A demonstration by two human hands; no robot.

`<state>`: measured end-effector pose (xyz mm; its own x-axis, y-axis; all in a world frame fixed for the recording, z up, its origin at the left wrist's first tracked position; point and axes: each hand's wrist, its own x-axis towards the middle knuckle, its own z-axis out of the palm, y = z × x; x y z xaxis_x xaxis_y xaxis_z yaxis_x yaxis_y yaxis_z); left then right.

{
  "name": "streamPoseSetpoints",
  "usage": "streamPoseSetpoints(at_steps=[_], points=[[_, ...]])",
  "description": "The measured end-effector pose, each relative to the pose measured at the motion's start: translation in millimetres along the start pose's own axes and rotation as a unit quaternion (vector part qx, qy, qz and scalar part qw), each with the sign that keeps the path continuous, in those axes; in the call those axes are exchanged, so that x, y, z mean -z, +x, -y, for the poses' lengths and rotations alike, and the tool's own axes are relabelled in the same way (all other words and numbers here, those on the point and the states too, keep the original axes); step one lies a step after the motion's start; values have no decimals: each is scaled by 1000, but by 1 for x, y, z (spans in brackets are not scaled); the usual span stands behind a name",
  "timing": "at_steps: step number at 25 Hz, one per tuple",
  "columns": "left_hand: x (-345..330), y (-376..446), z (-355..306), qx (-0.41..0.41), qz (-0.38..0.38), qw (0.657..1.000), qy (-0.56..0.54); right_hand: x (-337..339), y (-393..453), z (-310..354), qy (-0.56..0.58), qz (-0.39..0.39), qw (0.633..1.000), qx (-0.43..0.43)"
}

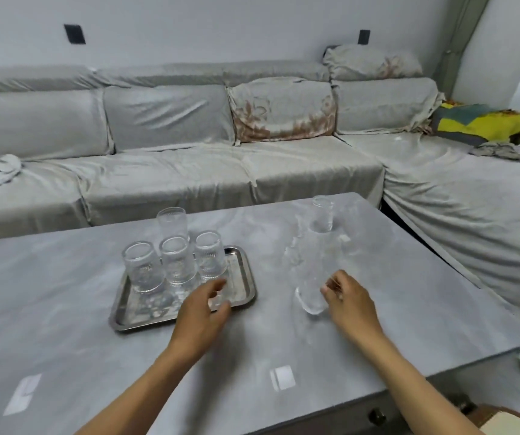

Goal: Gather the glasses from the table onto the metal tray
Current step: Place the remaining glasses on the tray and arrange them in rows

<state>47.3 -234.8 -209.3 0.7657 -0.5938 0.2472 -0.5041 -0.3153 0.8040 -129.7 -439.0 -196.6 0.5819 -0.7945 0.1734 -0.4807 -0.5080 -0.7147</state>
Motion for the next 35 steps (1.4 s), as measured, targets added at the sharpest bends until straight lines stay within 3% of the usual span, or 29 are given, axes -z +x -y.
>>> streamPoseSetpoints(at_steps=[2, 5, 8, 10, 11, 12, 14, 15, 19, 23, 35], points=[[22, -1, 10, 76, -28, 990, -117, -37, -13, 52, 143, 68, 987, 35], [58, -7, 19, 139, -52, 944, -294, -88, -34, 121, 389, 159, 907, 21], [98, -9, 37, 177, -79, 902, -386, -132, -49, 165, 508, 233, 828, -46], [120, -7, 49, 200, -99, 887, -404, -154, -52, 180, 531, 256, 804, -79], [128, -4, 54, 206, -115, 894, -380, -164, -52, 183, 505, 253, 821, -78], [136, 0, 59, 205, -135, 911, -333, -172, -50, 181, 439, 238, 864, -61], [150, 11, 68, 181, -163, 945, -219, -177, -42, 167, 236, 207, 949, 24], [154, 17, 72, 169, -168, 958, -160, -177, -38, 160, 145, 204, 965, 78], [148, 36, 88, 153, -138, 978, 21, -184, -33, 146, -59, 241, 951, 187], [139, 42, 100, 128, -124, 983, 43, -188, -37, 150, -236, 239, 907, 253], [133, 46, 110, 99, -77, 991, 39, -185, -43, 143, -273, 258, 885, 274]])
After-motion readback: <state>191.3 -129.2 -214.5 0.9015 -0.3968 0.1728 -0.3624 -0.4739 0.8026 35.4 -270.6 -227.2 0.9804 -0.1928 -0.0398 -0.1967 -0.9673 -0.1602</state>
